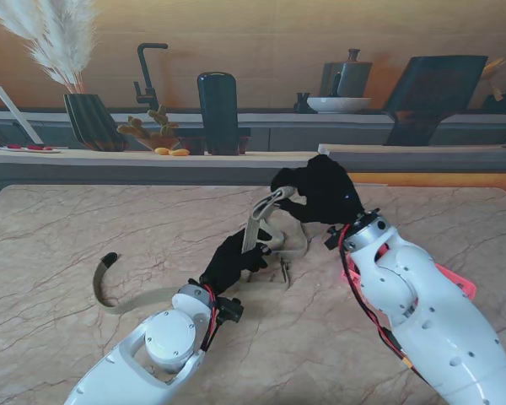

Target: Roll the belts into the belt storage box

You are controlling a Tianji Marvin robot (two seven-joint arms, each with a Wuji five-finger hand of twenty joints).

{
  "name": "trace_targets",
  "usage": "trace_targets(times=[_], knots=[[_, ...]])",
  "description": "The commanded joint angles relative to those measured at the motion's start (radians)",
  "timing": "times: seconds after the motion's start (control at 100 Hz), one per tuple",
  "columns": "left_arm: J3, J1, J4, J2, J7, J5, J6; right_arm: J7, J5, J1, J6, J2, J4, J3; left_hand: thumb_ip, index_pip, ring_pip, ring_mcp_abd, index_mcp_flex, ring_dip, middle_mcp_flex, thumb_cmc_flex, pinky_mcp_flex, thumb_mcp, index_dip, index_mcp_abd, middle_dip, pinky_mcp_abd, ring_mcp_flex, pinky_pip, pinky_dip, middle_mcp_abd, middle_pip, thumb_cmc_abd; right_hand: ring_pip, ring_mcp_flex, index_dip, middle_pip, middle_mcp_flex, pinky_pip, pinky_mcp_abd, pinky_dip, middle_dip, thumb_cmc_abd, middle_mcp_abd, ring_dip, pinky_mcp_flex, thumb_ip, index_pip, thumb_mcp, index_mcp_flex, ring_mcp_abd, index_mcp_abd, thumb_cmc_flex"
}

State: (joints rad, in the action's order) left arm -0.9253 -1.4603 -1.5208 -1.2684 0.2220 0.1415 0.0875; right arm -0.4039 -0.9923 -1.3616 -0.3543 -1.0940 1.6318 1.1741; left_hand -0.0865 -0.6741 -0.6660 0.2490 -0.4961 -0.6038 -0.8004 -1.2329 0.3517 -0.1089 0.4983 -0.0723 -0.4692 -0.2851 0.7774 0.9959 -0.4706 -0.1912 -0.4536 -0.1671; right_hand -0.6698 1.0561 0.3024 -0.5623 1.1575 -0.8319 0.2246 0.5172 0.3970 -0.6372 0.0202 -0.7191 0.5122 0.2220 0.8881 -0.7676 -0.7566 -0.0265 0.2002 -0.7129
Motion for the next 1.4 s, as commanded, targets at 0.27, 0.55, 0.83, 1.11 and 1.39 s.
trace_targets(times=[0.27,0.55,0.83,1.11,1.39], knots=[[-0.002,-0.026,-0.024,-0.033,0.068,0.067,-0.015,-0.071,0.029,0.153,0.066,-0.043,-0.182,-0.214,0.008,-0.028,0.098,-0.015,0.042,0.179,-0.027,-0.058,0.042,0.081,-0.067,0.009,0.135,0.066,0.019,-0.021,0.026,-0.006,0.027,0.091,-0.039,0.030,0.027,-0.035,0.010,-0.036,0.019,0.000,-0.005,0.061,0.007,-0.012,-0.014,-0.035,0.162,-0.071,-0.061,0.013,0.104,-0.039],[-0.020,-0.041,-0.027,-0.044,0.099,0.135,0.045,-0.078,0.059,0.164,0.056,-0.051,-0.250,-0.275,0.037,0.114,0.202,-0.034,0.160,0.250,0.168,0.580,-0.068,-0.139,-0.067,-0.012,0.175,0.096,-0.162,-0.133,0.051,-0.003,0.090,-0.115,-0.046,0.027,0.022,-0.046,0.007,-0.042,0.021,-0.006,-0.012,0.063,0.006,-0.009,-0.020,-0.037,0.167,-0.069,-0.059,0.014,0.104,-0.039],[-0.016,-0.033,-0.008,-0.045,0.103,0.125,0.097,-0.064,0.088,0.179,0.031,-0.057,-0.300,-0.326,-0.021,0.174,0.263,-0.064,0.216,0.263,0.233,0.836,-0.076,-0.428,-0.098,-0.002,0.181,0.070,-0.209,-0.185,0.074,0.026,0.107,-0.307,-0.050,0.023,0.018,-0.052,0.003,-0.046,0.023,-0.012,-0.018,0.064,0.006,-0.005,-0.026,-0.037,0.169,-0.068,-0.057,0.012,0.103,-0.038],[-0.029,-0.043,-0.023,-0.061,0.161,0.152,0.069,-0.054,0.080,0.158,0.012,-0.051,-0.297,-0.341,-0.021,0.153,0.239,-0.069,0.240,0.246,0.235,0.799,-0.067,-0.407,-0.094,-0.003,0.167,0.084,-0.200,-0.166,0.066,0.031,0.082,-0.259,-0.040,-0.004,0.014,-0.049,-0.018,-0.043,0.028,-0.021,-0.024,0.053,0.010,0.004,-0.045,-0.037,0.162,-0.065,-0.036,0.010,0.086,-0.036],[-0.035,-0.054,-0.046,-0.063,0.167,0.192,0.053,0.030,0.090,0.156,-0.016,-0.038,-0.284,-0.353,-0.012,0.132,0.210,-0.069,0.225,0.234,0.195,0.739,-0.038,-0.424,-0.088,-0.006,0.156,0.089,-0.160,-0.144,0.058,0.034,0.058,-0.261,0.014,-0.088,0.058,-0.048,-0.149,-0.020,0.030,-0.034,-0.014,-0.088,0.042,0.033,-0.077,-0.035,0.066,-0.120,0.063,0.003,-0.009,0.068]])
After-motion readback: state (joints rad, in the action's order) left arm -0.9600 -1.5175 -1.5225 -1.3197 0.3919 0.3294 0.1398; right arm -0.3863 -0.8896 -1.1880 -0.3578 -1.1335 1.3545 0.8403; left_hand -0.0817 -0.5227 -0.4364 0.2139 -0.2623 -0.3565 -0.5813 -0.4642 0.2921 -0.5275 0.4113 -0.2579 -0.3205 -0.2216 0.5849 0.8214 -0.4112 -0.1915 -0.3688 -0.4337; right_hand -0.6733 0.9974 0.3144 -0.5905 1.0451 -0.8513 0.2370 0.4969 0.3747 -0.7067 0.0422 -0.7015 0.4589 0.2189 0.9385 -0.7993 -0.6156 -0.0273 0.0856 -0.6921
